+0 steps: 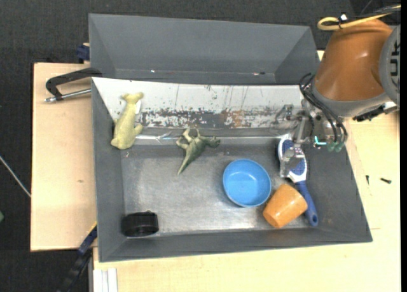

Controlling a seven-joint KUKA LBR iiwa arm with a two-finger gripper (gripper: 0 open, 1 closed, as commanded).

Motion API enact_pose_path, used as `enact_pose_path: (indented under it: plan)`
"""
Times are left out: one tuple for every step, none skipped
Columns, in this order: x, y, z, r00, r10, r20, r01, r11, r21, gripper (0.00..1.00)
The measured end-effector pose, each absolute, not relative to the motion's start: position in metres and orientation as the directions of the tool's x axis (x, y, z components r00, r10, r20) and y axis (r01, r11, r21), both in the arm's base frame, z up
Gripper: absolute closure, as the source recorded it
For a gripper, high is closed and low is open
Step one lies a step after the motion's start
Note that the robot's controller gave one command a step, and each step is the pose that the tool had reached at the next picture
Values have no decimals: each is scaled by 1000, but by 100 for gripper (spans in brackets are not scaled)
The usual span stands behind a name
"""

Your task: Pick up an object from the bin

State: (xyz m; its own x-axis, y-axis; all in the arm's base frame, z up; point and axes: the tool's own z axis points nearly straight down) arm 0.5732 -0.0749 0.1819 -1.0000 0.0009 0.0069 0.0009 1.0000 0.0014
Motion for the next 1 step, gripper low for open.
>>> enact_pose_path:
  plan:
    - [556,12,138,-1000,-27,5,-27,1000,5,0]
